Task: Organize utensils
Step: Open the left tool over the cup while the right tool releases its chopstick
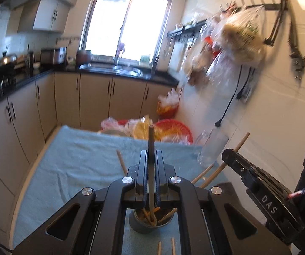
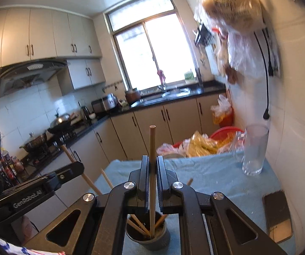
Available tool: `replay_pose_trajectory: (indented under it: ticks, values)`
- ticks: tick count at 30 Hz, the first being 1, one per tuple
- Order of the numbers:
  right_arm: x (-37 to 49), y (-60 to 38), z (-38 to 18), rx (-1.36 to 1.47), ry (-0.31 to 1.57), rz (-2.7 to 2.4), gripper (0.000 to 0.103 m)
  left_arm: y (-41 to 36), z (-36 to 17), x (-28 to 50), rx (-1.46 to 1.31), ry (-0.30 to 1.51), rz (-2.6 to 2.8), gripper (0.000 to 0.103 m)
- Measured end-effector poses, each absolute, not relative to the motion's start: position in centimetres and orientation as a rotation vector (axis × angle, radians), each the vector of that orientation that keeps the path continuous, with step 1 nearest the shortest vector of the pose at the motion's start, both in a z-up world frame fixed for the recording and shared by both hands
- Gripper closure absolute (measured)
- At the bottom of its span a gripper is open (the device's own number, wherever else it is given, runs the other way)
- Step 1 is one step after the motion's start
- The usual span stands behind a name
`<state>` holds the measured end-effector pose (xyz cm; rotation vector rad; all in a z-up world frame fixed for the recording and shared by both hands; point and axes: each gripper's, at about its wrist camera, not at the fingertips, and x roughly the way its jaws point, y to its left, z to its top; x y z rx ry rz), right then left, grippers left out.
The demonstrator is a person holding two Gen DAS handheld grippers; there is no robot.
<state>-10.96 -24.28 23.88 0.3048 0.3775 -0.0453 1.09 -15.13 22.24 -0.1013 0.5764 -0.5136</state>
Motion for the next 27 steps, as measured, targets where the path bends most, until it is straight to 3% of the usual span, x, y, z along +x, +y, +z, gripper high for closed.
replay_pose_trajectory:
  ticks: [10,12,14,15,16,20,27]
  values:
    - [-9.7,-25.3,20.5,0.318,0.46,-0.058,0.094,-15.2,19.9,1.1,-0.082,0.629,-0.5,0.097]
    - [-9.6,-25.4,20.4,0.325,0.464,-0.064,0.088,-15.0,20.1,0.9,-0.089,0.628,-0.498,0.092]
    - [-9.6,-25.5,20.5,0.329,0.464,-0.064,0.073,-14.7,20.3,0.5,-0.1,0.628,-0.504,0.077]
    - [-9.7,-25.5,20.5,0.329,0.463,-0.064,0.071,-14.5,20.5,0.3,-0.109,0.626,-0.506,0.069]
    - [-9.8,-25.4,20.6,0.325,0.462,-0.066,0.068,-14.1,20.6,-0.1,-0.119,0.62,-0.505,0.066]
    - [-10.5,-25.2,21.2,0.315,0.448,-0.074,0.056,-13.0,21.4,-1.4,-0.131,0.603,-0.502,0.066]
    - [-12.5,-24.9,22.8,0.3,0.412,-0.089,0.052,-10.3,22.7,-4.4,-0.147,0.552,-0.47,0.058]
